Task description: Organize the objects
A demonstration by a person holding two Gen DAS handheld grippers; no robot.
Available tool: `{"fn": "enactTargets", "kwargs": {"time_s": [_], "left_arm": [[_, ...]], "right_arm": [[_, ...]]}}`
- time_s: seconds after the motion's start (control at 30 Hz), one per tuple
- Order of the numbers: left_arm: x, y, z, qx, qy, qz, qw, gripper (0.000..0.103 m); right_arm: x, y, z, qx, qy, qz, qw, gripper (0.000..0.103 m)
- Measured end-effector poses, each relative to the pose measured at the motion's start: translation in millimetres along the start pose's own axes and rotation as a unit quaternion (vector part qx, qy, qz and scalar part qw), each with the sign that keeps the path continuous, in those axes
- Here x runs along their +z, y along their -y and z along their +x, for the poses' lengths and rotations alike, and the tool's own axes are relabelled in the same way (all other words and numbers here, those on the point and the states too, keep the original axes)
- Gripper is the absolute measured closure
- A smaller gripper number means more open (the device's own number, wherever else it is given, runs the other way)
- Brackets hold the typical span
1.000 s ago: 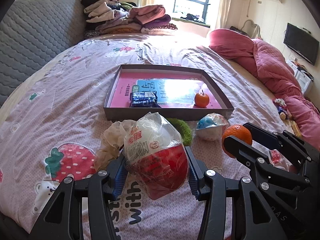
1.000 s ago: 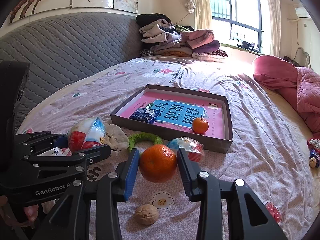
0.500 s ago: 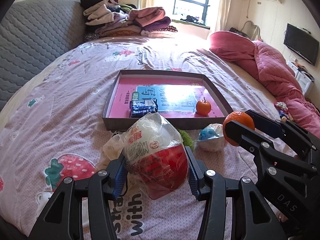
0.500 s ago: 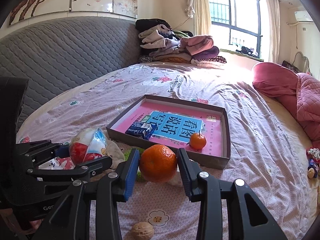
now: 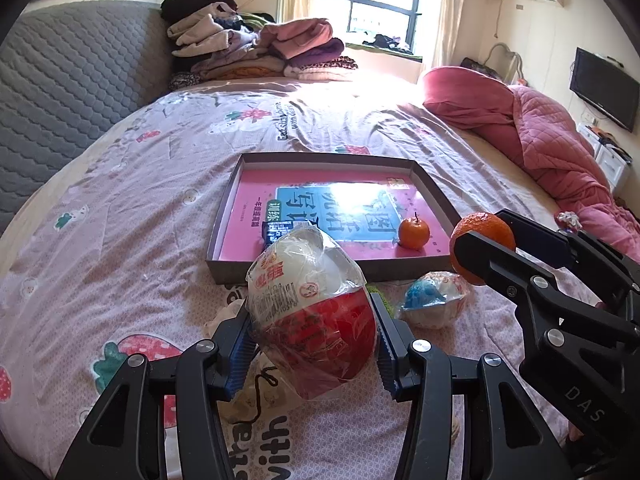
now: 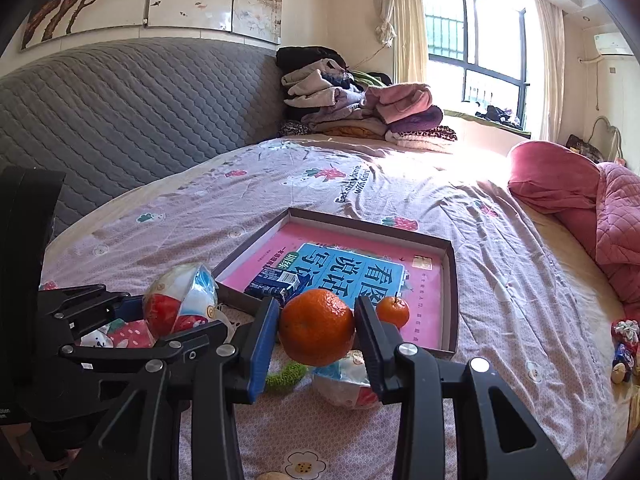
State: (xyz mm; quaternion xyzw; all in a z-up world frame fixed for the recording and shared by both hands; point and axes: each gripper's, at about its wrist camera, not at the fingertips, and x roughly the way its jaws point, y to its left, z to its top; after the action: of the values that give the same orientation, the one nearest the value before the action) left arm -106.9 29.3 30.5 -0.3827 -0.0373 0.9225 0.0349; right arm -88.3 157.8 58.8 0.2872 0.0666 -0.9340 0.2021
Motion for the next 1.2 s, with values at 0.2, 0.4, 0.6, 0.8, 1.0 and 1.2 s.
{"fn": "enactTargets", "kwargs": {"time_s": [0.2, 0.4, 0.6, 0.8, 1.0, 1.2], "left_arm": [[8.2, 3.2, 3.8, 0.011, 0.006, 0.011, 0.9999, 0.05], [16.7, 2.8, 11.0, 0.016, 0.004, 0.016, 0.9997, 0.05], [29.8, 2.5, 22.1, 0.022, 0.004, 0.017, 0.9996, 0.05], [47.2, 5.7, 34.7, 0.025, 0.005, 0.024, 0.9994, 0.05], [65.4, 11.1, 46.8, 0.022, 0.007, 0.028, 0.9994, 0.05], [80.5, 15.3, 61.7, 0.025, 0.004, 0.033, 0.9991, 0.05]], "right_arm": [[5.4, 6.2, 3.3, -0.004, 0.002, -0.001, 1.0, 0.063], [12.2, 15.6, 10.5, -0.01, 0.005, -0.002, 1.0, 0.063], [20.3, 28.9, 19.3, -0.023, 0.01, -0.003, 1.0, 0.063], [27.0, 45.0, 29.3, -0.038, 0.01, -0.002, 0.999, 0.063], [33.9, 58.1, 42.8, -0.049, 0.005, -0.002, 0.999, 0.063], [39.9, 66.3, 52.2, -0.056, 0.007, -0.008, 0.998, 0.063]]}}
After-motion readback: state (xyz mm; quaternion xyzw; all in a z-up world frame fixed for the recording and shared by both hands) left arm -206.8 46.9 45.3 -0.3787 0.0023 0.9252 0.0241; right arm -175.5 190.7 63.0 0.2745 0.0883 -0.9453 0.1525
